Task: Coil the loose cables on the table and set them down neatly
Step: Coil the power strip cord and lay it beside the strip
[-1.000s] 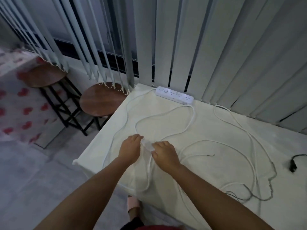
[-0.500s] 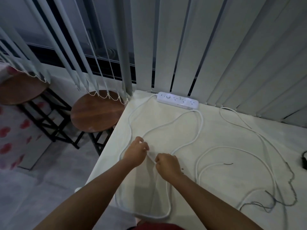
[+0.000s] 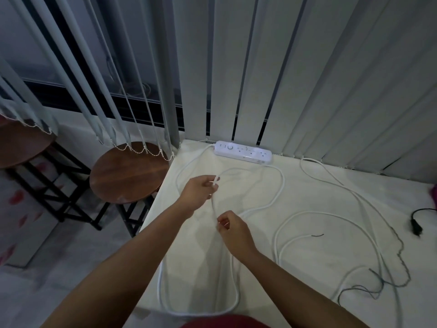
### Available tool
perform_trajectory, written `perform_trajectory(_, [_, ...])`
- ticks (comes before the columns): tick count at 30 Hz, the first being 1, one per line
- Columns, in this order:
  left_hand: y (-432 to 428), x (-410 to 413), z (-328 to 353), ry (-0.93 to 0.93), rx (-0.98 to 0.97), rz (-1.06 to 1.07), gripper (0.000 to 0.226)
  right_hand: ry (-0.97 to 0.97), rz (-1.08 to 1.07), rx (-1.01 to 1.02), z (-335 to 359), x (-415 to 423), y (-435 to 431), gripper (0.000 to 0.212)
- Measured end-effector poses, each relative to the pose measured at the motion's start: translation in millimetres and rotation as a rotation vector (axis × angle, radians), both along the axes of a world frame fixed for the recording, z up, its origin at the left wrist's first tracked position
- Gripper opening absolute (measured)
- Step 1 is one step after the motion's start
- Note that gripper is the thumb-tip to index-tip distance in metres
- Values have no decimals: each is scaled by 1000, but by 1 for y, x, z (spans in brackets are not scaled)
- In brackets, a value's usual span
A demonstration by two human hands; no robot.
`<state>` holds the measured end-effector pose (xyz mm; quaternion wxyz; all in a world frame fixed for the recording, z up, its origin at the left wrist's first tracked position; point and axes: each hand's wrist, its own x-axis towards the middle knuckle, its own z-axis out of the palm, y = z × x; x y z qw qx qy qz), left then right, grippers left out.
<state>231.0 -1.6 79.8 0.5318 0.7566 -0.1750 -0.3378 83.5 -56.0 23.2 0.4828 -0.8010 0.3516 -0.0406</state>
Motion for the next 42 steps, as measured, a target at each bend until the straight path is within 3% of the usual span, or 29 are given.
perform_trajectory(4, [-9, -2, 23, -422, 44, -192, 24, -162, -96, 13, 24, 8, -6, 9])
perform_trajectory(9, [-8, 0, 42, -700, 46, -245, 24, -492, -293, -296, 69, 14, -31, 15])
perform_trajectory(13, [-6, 7, 52, -795, -26, -231, 26, -384, -176, -628, 100, 28, -62, 34])
perform_trajectory(16, [-7, 15, 58, -785, -62, -188, 27, -249, 69, -424, 126, 38, -78, 16])
perform_trajectory(19, [-10, 20, 63, -634, -178, -81, 25, -156, 173, -220, 148, 47, -84, 8])
perform_trajectory(24, [-20, 16, 64, -502, -252, 89, 14, -186, 59, 154, 183, 61, -85, 24])
perform_trajectory(29, [-23, -3, 55, -412, -308, 261, 10, -322, -23, 582, 220, 67, -95, 23])
perform_trajectory(33, [-29, -29, 56, -353, -360, 83, 20, -398, 79, 822, 245, 70, -99, 25])
perform_trajectory(37, [-40, -54, 64, -284, -346, -307, 52, -446, 73, 954, 261, 76, -98, 24])
perform_trajectory(42, [-56, -60, 66, -122, -439, -392, 4, -485, 82, 1043, 279, 75, -107, 32])
